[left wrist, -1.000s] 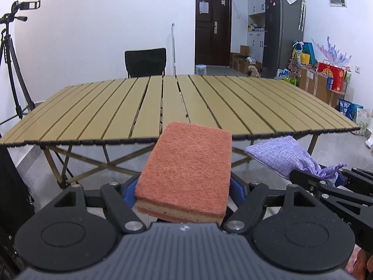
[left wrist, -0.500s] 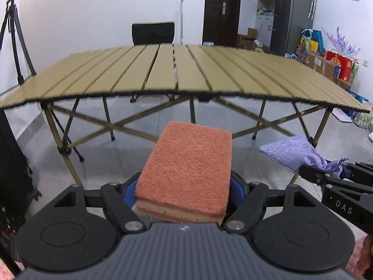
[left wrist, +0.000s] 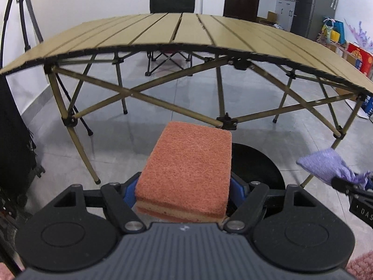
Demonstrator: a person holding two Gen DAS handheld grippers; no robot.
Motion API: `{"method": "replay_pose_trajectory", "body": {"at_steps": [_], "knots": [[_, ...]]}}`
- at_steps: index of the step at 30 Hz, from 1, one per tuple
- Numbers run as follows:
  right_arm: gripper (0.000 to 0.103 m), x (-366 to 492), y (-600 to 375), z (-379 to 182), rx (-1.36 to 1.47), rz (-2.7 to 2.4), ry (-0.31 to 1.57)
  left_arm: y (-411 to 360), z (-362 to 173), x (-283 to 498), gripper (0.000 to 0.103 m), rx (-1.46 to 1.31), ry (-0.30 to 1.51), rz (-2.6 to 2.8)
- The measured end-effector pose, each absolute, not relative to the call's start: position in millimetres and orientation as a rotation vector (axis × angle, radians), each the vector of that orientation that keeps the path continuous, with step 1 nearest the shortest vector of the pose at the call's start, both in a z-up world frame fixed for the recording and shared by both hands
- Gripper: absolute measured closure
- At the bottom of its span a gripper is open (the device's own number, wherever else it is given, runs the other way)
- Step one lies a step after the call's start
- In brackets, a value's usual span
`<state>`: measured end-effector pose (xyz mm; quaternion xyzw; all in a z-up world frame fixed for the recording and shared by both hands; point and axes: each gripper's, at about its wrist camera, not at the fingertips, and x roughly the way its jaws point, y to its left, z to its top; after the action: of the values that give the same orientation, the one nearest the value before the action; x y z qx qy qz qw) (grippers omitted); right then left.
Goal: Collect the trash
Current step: 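Carry the sponge block and purple pouch down over the black bin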
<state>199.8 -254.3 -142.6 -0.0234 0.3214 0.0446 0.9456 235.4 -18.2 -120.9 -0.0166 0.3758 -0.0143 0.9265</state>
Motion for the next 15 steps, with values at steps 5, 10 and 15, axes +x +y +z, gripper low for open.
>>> {"method": "replay_pose_trajectory", "body": {"at_steps": [5, 10, 15], "knots": [[0.074, 213, -259, -160, -0.041, 0.079, 0.708, -4, -136, 249, 0.027, -0.074, 0.812, 0.014], [0.074, 223, -266, -163, -0.017, 0.044, 0.714, 10, -141, 256, 0.027, -0.095, 0.825, 0.064], [0.074, 237, -277, -176, 0.024, 0.016, 0.748, 18, -156, 266, 0.027, -0.076, 0.873, 0.119]]}}
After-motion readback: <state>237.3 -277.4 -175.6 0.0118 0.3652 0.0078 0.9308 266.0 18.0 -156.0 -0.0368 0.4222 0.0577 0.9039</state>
